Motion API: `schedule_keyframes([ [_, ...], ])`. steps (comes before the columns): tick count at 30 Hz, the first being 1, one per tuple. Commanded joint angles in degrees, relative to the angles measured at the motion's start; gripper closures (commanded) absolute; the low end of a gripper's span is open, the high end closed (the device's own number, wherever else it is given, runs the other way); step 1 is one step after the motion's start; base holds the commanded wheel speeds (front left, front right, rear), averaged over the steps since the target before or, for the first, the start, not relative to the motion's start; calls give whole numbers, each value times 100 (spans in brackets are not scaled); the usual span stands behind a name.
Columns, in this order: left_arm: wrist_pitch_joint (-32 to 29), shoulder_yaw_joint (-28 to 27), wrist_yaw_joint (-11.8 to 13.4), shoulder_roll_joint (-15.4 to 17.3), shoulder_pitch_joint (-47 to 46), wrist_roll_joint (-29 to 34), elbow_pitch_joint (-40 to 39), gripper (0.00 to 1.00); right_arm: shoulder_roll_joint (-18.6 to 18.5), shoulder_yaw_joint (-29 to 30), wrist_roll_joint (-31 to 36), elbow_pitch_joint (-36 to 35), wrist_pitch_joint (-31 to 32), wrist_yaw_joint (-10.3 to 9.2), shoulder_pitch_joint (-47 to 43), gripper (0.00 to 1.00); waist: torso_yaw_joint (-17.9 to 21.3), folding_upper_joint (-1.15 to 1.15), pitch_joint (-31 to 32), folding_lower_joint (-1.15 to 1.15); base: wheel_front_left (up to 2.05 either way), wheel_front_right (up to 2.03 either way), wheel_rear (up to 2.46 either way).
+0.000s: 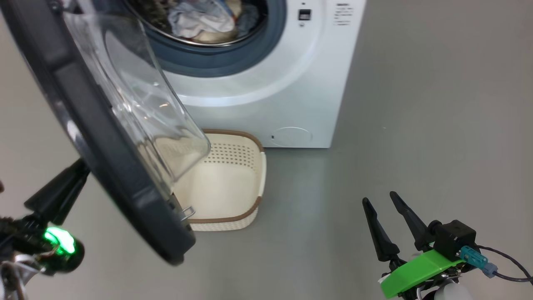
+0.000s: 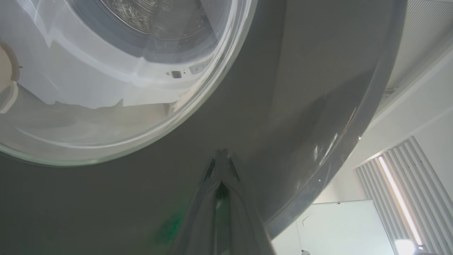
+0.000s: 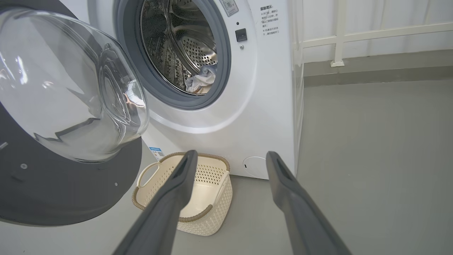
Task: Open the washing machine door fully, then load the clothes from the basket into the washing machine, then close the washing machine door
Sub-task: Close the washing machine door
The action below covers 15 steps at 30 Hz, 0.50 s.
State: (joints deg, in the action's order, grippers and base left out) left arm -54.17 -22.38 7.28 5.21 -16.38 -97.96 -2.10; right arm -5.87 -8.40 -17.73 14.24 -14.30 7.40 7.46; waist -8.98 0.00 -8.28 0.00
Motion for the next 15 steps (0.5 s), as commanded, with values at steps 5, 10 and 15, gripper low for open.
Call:
schedule_keyframes([
  [5, 153, 51, -145, -3, -497, 92, -38, 100, 53, -95, -4, -149, -69, 9, 203, 0, 437, 0, -88, 0, 0, 0, 0],
  [10, 358, 138, -223, -21, -817, 260, 170, 100, 93, -89, -18, -144, -70, 9, 248, 0, 724, 0, -158, 0, 0, 0, 0],
  [15, 526, 197, -256, 40, -1165, 440, 426, 100, 141, -88, -37, -177, -70, 9, 336, 0, 1038, 0, -323, 0, 0, 0, 0],
])
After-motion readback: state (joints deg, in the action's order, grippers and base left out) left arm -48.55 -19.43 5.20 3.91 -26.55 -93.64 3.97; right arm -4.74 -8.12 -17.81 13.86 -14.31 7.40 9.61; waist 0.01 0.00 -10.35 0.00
